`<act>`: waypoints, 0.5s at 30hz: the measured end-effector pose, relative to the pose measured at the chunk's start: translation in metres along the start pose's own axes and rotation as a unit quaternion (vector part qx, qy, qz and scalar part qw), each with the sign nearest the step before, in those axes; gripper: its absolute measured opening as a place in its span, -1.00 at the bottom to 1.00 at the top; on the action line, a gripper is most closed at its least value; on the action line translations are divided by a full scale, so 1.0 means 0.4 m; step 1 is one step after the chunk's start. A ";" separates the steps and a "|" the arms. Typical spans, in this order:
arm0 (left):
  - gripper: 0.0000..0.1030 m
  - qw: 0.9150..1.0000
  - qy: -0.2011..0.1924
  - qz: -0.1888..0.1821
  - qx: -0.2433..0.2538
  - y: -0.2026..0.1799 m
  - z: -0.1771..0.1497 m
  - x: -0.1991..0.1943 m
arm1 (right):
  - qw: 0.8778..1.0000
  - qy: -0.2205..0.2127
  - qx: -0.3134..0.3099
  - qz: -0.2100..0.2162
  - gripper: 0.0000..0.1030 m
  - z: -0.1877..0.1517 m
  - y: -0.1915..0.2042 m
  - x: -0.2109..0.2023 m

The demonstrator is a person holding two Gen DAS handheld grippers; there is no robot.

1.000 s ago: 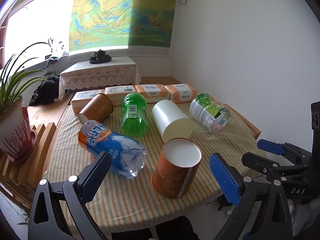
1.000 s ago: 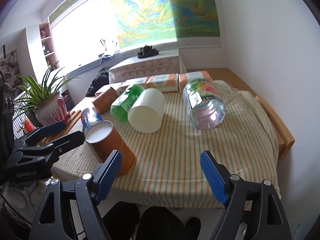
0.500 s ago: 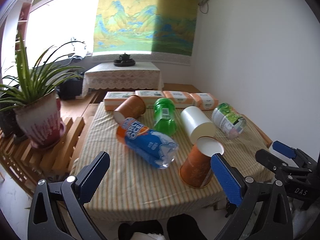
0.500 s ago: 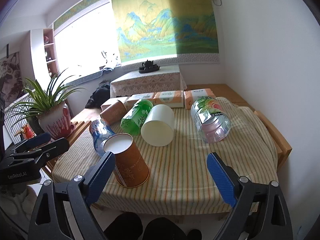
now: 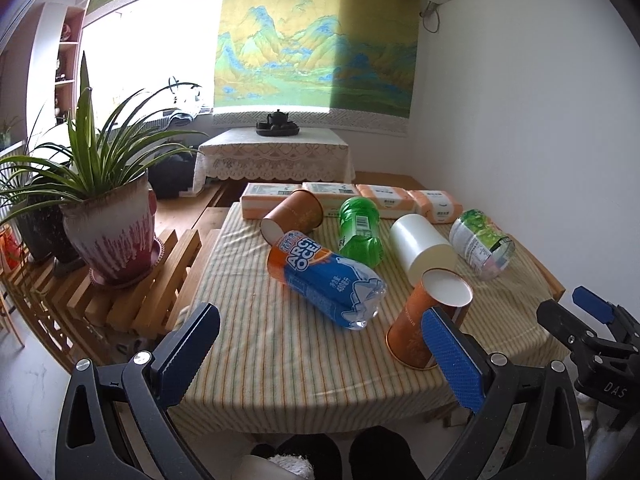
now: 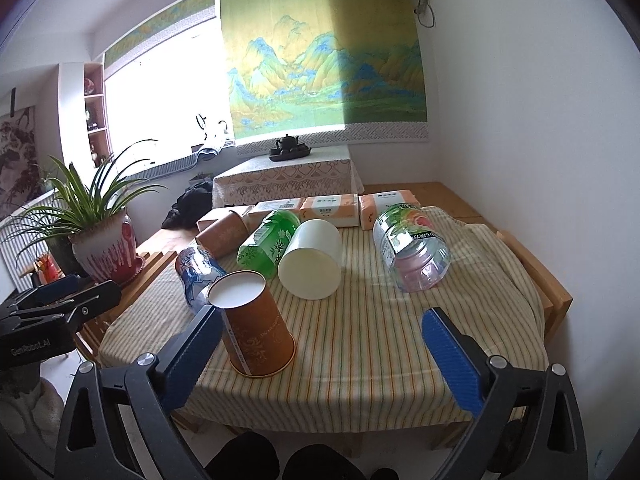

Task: Flip cup upside down
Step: 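Withdraw the right gripper from the upside-down brown cup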

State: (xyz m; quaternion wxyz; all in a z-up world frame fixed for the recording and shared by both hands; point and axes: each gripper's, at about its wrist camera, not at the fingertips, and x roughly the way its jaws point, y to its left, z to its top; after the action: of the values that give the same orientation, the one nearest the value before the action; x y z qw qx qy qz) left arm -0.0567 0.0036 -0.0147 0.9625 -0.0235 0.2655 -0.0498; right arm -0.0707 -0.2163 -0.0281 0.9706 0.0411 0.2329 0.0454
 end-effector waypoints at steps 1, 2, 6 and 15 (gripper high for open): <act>0.99 1.000 0.000 0.000 0.000 0.000 -0.001 0.001 | 1.000 0.002 -0.002 0.001 0.91 0.000 0.001 0.003; 0.99 1.000 0.000 0.001 0.000 0.000 -0.001 0.001 | 1.000 0.003 -0.002 0.001 0.91 -0.001 0.002 0.003; 0.99 1.000 0.003 0.001 0.000 -0.004 0.000 0.009 | 1.000 0.004 -0.004 -0.001 0.91 -0.003 0.000 0.006; 0.99 1.000 0.010 0.001 0.004 -0.012 0.001 0.030 | 1.000 0.008 -0.009 -0.004 0.91 -0.007 0.001 0.017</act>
State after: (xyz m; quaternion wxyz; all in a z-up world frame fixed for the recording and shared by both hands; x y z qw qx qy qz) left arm -0.0466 -0.0023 -0.0203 0.9599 -0.0190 0.2751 -0.0505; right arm -0.0659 -0.2152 -0.0336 0.9692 0.0311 0.2404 0.0443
